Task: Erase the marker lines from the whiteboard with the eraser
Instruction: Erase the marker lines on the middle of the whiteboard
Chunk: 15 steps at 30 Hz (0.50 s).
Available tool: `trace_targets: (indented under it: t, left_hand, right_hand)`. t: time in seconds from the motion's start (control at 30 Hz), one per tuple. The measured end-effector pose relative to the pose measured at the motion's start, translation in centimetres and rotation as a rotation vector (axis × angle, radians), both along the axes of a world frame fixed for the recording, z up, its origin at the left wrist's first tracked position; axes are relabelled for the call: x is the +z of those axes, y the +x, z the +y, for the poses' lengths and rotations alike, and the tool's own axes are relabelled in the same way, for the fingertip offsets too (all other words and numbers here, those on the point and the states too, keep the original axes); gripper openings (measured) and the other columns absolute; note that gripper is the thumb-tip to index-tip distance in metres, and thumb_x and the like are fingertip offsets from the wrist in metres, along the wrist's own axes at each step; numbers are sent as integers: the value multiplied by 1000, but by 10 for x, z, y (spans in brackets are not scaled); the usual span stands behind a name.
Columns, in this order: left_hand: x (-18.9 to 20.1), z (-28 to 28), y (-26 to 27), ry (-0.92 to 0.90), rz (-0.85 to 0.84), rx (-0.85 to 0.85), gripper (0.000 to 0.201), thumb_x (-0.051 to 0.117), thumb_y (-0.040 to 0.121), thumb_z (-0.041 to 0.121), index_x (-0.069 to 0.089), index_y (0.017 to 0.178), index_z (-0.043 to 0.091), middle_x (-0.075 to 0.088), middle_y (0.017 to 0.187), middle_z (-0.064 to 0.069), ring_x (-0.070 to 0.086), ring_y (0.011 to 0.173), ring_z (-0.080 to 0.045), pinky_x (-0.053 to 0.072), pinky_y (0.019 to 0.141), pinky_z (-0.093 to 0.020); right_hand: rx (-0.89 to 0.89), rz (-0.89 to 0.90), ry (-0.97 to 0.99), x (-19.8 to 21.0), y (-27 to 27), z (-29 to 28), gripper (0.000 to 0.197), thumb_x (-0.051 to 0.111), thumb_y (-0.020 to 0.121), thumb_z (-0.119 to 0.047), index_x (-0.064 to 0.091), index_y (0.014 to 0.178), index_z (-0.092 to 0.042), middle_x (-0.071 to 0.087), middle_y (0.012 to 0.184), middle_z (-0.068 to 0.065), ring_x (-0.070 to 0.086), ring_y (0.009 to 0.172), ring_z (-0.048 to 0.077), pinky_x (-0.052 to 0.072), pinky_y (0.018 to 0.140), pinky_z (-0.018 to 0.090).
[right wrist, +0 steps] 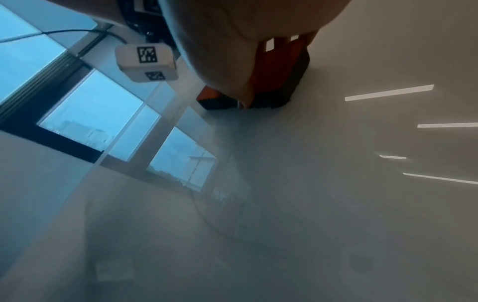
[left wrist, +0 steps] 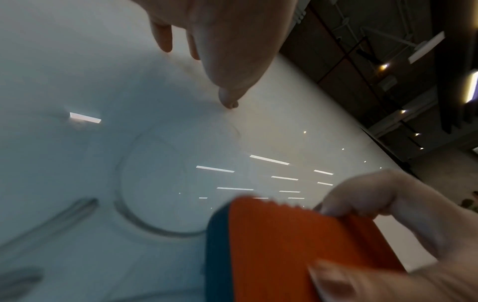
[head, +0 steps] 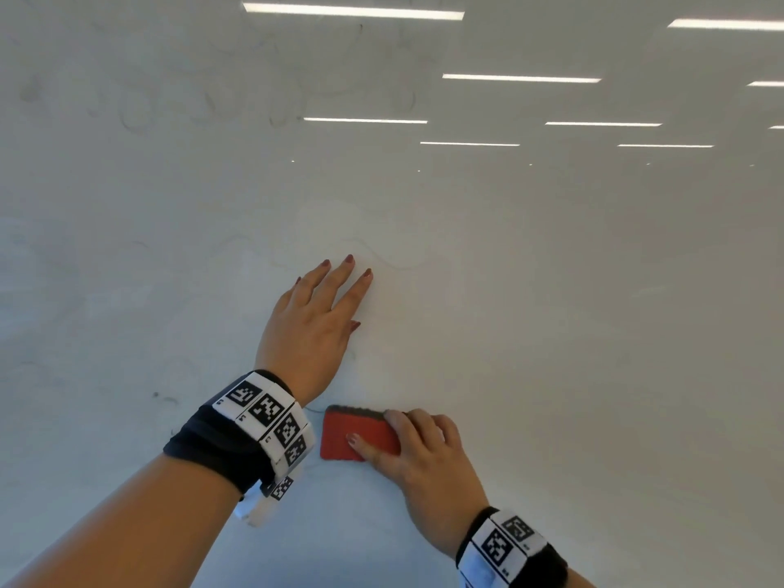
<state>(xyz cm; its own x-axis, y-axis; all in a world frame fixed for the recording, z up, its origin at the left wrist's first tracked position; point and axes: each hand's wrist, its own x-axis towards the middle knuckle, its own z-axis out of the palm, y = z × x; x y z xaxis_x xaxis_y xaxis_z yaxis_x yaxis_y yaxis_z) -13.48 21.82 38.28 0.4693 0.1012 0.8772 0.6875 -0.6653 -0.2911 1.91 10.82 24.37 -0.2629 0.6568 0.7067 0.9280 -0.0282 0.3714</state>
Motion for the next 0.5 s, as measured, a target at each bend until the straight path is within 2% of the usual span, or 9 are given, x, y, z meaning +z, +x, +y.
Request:
trace_targets:
  t: [0.17, 0.23, 0.33, 0.5]
  left_hand:
    - [-1, -1, 0, -3, -7, -14, 58, 60, 89, 25, 39, 143, 19, 36, 149, -7, 37, 133, -32, 41, 98, -45]
    - [0, -1, 0, -14, -7, -15, 58, 60, 90, 24, 39, 143, 19, 35, 149, -6, 36, 133, -32, 41, 99, -46]
    - [1, -3, -1, -20, 2, -5, 58, 59, 90, 23, 38, 144, 18, 35, 150, -6, 35, 133, -32, 39, 100, -45]
    - [6, -3, -10, 9, -27, 38, 57, 57, 91, 23, 37, 144, 17, 35, 149, -7, 33, 134, -32, 33, 104, -46]
  right_hand:
    - [-1, -43, -15, 6, 14, -6, 64, 44, 78, -18, 40, 136, -46, 48, 125, 3, 47, 106, 27, 31, 90, 40]
    - [-1, 7, 46, 13, 23, -11, 68, 53, 79, -15, 40, 138, -45, 46, 127, 4, 47, 108, 28, 32, 89, 41]
    - [-29, 105, 146, 30, 29, -14, 78, 67, 72, -8, 43, 138, -41, 49, 127, 8, 44, 108, 29, 33, 88, 41]
    - [-21, 125, 162, 46, 6, 2, 79, 63, 71, -5, 42, 140, -38, 49, 126, 10, 43, 105, 30, 30, 86, 43]
